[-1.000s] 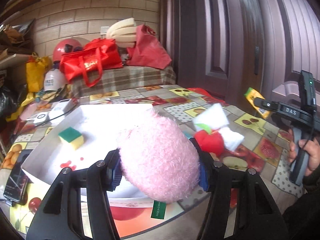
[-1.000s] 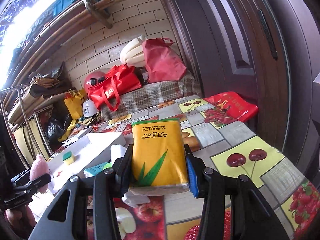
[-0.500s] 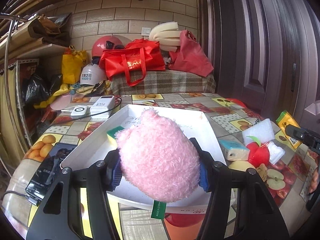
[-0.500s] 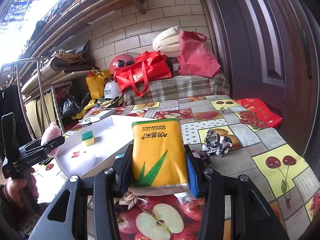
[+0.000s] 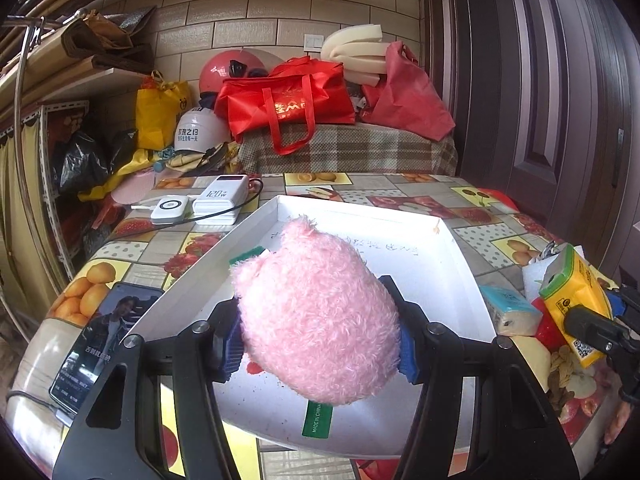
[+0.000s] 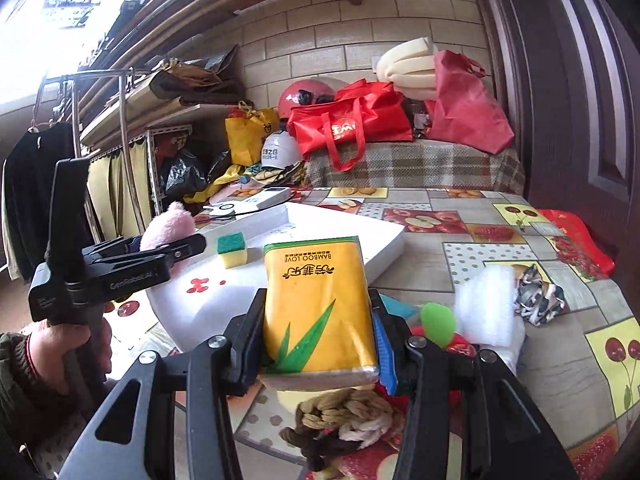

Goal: Organize soft objects
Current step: 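Drop the pink ball into the box with the left tool while the right drops the tissues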

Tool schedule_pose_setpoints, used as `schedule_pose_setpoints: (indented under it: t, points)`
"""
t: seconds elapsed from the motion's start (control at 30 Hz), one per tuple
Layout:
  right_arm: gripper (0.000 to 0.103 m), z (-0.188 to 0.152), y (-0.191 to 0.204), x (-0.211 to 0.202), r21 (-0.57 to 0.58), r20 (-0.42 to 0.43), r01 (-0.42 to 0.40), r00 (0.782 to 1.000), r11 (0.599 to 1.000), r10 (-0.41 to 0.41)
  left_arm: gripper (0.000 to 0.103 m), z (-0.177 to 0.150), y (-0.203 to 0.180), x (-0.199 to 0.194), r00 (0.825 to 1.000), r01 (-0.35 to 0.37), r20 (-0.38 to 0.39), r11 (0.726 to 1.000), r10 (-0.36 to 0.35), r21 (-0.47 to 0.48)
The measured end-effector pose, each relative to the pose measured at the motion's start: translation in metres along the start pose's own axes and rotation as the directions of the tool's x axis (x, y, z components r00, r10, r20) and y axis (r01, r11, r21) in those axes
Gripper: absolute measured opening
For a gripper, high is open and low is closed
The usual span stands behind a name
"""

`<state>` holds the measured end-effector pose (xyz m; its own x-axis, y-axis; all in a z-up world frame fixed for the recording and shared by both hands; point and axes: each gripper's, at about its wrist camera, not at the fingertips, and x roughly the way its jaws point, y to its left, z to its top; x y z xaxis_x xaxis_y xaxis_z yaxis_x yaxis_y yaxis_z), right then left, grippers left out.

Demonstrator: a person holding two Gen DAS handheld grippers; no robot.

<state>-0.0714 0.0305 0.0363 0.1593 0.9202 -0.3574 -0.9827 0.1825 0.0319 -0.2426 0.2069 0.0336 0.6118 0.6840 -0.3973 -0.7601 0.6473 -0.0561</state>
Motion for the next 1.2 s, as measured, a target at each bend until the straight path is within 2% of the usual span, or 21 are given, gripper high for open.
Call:
schedule_pose_setpoints:
  t: [0.2,0.4,0.67,0.8,0.87,0.93,0.97,1.0,1.07,1.2]
  points:
    - [0.046,0.006,0.026,0.019,-0.043,0.000,-0.044,0.999,0.998,0.044,0.060,0.004,0.002,0.014,0.999,-0.017,-0.032,1.000,0.017,-0.012]
    - [0.047,0.016,0.024,0.048,0.012,-0.024,-0.044,0.999,0.999,0.045,0.060,0.011,0.004,0.033,0.998,-0.038,-0.054,0.999,0.036,-0.025]
    - [0.047,0.026,0.018,0.088,0.082,-0.081,-0.006,0.997,0.997,0.013,0.060,0.017,0.002,0.053,0.993,-0.068,-0.097,0.998,0.067,-0.013]
    - [0.050,0.027,0.020,0.096,0.085,-0.119,0.010,0.993,0.996,0.000,0.064,0.018,0.000,0.056,0.990,-0.088,-0.112,0.996,0.088,-0.003]
    - [0.056,0.027,0.023,0.099,0.070,-0.134,0.022,0.991,0.997,-0.012,0.065,0.018,0.002,0.055,0.987,-0.124,-0.108,0.992,0.122,-0.010]
    - [0.074,0.027,0.020,0.098,0.081,-0.134,0.045,0.990,0.996,-0.034,0.071,0.017,0.009,0.052,0.986,-0.145,-0.095,0.988,0.140,-0.044]
    - [0.089,0.027,0.017,0.098,0.096,-0.135,0.056,0.990,0.994,-0.043,0.082,0.017,0.011,0.051,0.986,-0.146,-0.092,0.988,0.141,-0.056]
    - [0.096,0.027,0.014,0.098,0.109,-0.134,0.057,0.990,0.992,-0.042,0.087,0.017,0.013,0.051,0.984,-0.158,-0.092,0.986,0.152,-0.062]
    - [0.103,0.027,0.012,0.096,0.119,-0.127,0.064,0.991,0.991,-0.049,0.087,0.017,0.012,0.050,0.984,-0.164,-0.085,0.985,0.158,-0.060]
    - [0.103,0.028,0.017,0.090,0.098,-0.101,0.075,0.993,0.992,-0.065,0.087,0.017,0.013,0.044,0.984,-0.169,-0.058,0.984,0.166,-0.063]
